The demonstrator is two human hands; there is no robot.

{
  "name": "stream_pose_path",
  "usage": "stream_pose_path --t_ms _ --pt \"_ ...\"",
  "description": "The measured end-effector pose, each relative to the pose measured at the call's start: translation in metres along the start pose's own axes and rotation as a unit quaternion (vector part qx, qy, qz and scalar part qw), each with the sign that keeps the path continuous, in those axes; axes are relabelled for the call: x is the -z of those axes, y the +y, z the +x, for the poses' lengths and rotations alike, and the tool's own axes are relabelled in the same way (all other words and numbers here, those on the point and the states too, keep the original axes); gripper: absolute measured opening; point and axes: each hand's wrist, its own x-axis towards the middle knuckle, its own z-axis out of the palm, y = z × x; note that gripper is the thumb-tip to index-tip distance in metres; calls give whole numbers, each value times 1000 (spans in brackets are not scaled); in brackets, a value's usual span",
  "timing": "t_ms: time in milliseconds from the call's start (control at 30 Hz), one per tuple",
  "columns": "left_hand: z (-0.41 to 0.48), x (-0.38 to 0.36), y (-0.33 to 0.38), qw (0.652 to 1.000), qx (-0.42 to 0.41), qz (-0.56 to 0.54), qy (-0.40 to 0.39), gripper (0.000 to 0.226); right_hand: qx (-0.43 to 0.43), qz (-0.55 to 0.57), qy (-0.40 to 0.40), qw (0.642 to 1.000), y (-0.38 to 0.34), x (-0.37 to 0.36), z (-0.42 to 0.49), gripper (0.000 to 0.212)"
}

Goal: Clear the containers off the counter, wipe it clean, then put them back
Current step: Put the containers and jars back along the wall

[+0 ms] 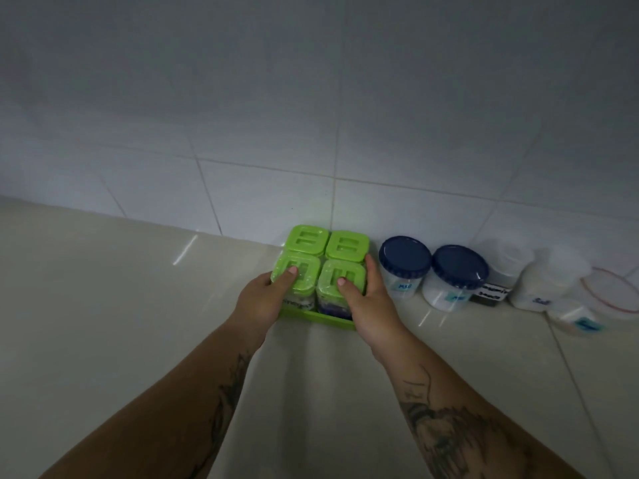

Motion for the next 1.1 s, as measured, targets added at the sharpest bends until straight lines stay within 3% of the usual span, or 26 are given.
stream_pose_path --t_ms 267,400,467,533,667,800,1000,1100 --pt "14 1 -8 994 -20 103 -38 56 8 -22 4 1000 7 6 5 68" --pt "11 1 -8 996 8 68 -49 41 -16 -33 -14 999 3 11 5 71" --pt "8 2 -9 996 24 68 -52 55 -29 -63 -26 997 -2 16 -1 71" --pt "-2 2 -11 996 21 87 -22 84 -36 -78 -25 996 -8 24 -15 71" --pt "-53 -3 -19 985 -54 157 43 88 -34 -126 -1 991 -19 53 -62 69" --pt "-136 -7 -45 944 -130 304 -17 85 -76 -173 35 981 -7 95 -136 64" --pt "-274 -30 -110 837 -215 436 -251 89 -84 -284 38 954 49 151 -273 61" --pt "-311 -52 -136 793 -255 499 -240 76 -28 -414 -13 910 87 161 -334 70"
